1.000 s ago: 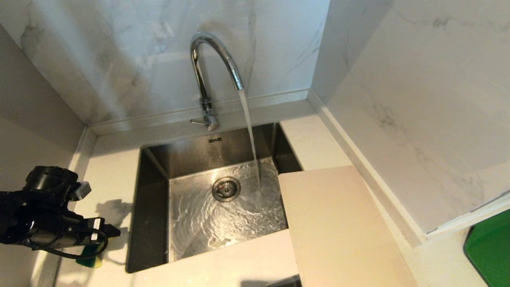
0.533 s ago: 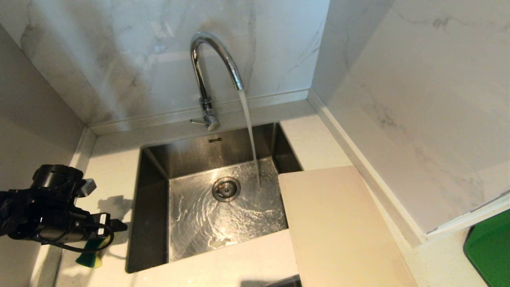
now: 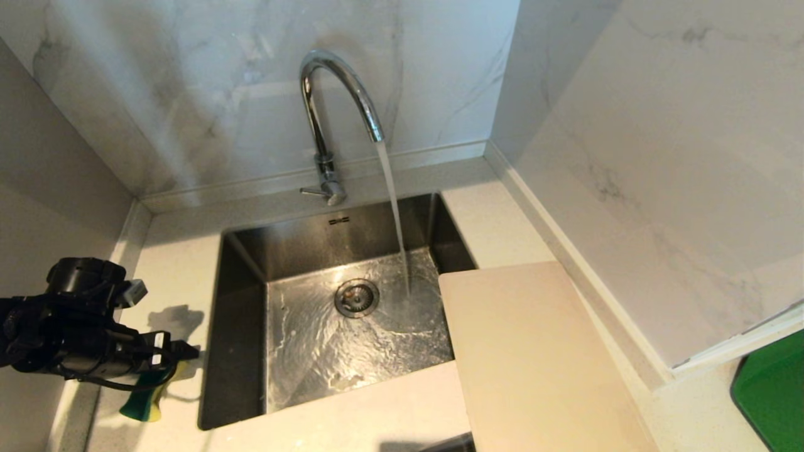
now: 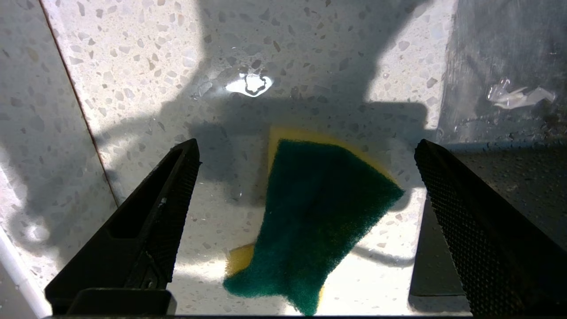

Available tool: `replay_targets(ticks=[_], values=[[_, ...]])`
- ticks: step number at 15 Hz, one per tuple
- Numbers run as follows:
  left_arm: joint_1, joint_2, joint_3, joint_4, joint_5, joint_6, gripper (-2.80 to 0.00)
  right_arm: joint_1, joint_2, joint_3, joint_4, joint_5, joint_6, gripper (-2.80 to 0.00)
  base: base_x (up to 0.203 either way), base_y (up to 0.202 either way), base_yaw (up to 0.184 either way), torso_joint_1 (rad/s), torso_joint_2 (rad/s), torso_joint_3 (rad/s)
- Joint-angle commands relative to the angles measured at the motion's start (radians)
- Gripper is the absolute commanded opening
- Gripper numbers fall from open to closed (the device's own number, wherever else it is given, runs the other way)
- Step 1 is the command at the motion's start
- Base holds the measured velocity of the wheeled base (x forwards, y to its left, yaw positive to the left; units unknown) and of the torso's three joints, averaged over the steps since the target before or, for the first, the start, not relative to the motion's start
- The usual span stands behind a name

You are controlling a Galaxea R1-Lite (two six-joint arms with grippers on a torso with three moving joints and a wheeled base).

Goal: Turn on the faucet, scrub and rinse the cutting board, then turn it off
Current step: Pick up the cleaning cloth

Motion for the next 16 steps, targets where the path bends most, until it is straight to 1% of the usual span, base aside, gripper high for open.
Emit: replay_targets(ticks=[1,4,5,7,10,14,16], values=[[0.002,0.002,0.000,0.000,0.002,-0.001,0.00,0.000,0.000,0.000,0.000,0.000,0.000,-2.80,0.000,0.000,0.000,0.000,0.00,0.000],[0.003,0.002,0.009,0.000,0.004,0.005,0.00,0.000,0.000,0.000,0.000,0.000,0.000,-2.80,0.000,0.000,0.000,0.000,0.00,0.000],[0.003,0.002,0.015,0.000,0.005,0.015,-2.80,0.000,0.000,0.000,0.000,0.000,0.000,-2.80,0.000,0.000,0.000,0.000,0.00,0.000],[0.003,0.003,0.024,-0.001,0.005,0.026,-2.80,0.000,0.000,0.000,0.000,0.000,0.000,-2.80,0.000,0.000,0.000,0.000,0.00,0.000],[0.002,0.007,0.023,-0.003,0.001,0.019,-2.80,0.000,0.000,0.000,0.000,0.000,0.000,-2.80,0.000,0.000,0.000,0.000,0.00,0.000],[-0.010,0.018,0.022,-0.064,-0.002,0.017,-2.80,0.000,0.000,0.000,0.000,0.000,0.000,-2.80,0.000,0.000,0.000,0.000,0.00,0.000],[-0.016,0.022,0.020,-0.067,-0.003,0.017,-2.80,0.000,0.000,0.000,0.000,0.000,0.000,-2.80,0.000,0.000,0.000,0.000,0.00,0.000]])
